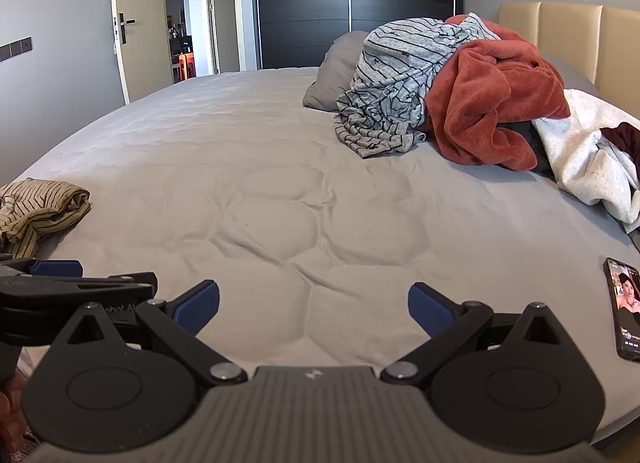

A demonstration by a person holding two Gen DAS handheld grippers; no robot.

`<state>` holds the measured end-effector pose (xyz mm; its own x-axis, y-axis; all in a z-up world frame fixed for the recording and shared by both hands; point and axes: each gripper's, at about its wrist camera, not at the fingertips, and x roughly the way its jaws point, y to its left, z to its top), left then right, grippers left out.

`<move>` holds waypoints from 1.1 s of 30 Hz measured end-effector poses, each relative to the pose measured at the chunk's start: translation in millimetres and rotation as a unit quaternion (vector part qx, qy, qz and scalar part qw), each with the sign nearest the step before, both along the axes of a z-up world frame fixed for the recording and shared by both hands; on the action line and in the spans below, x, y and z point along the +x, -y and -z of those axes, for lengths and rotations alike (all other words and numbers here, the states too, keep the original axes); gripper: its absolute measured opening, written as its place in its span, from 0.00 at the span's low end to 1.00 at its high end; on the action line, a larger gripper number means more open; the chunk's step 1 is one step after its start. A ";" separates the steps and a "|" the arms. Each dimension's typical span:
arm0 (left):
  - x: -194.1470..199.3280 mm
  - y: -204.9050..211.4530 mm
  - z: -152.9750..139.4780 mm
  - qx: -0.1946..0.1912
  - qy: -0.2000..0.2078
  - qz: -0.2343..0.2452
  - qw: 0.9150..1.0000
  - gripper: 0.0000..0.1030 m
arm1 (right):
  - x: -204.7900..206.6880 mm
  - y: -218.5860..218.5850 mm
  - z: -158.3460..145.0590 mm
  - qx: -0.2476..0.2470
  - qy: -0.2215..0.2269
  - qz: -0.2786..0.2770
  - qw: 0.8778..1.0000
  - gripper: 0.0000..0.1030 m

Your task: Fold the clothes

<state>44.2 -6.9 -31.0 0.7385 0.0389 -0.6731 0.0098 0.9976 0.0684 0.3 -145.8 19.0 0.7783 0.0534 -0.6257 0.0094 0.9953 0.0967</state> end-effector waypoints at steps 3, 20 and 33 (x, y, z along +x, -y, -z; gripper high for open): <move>-3.4 -0.5 -5.4 0.002 0.007 0.002 1.000 0.71 | -1.2 0.7 -1.1 0.001 0.002 0.001 1.000 0.99; -15.9 -3.8 -19.8 0.016 0.034 0.004 0.999 0.71 | -10.0 -3.5 -12.2 -0.003 0.021 -0.002 1.000 0.99; -17.5 -3.3 -18.5 0.016 0.029 0.009 0.999 0.71 | -11.6 -3.2 -13.7 -0.009 0.023 0.004 1.000 0.99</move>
<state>26.8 -3.6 -12.4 0.7771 0.0462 -0.6277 0.0223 0.9947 0.1008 -11.3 -142.5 32.7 0.8061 0.0358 -0.5907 0.0139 0.9967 0.0794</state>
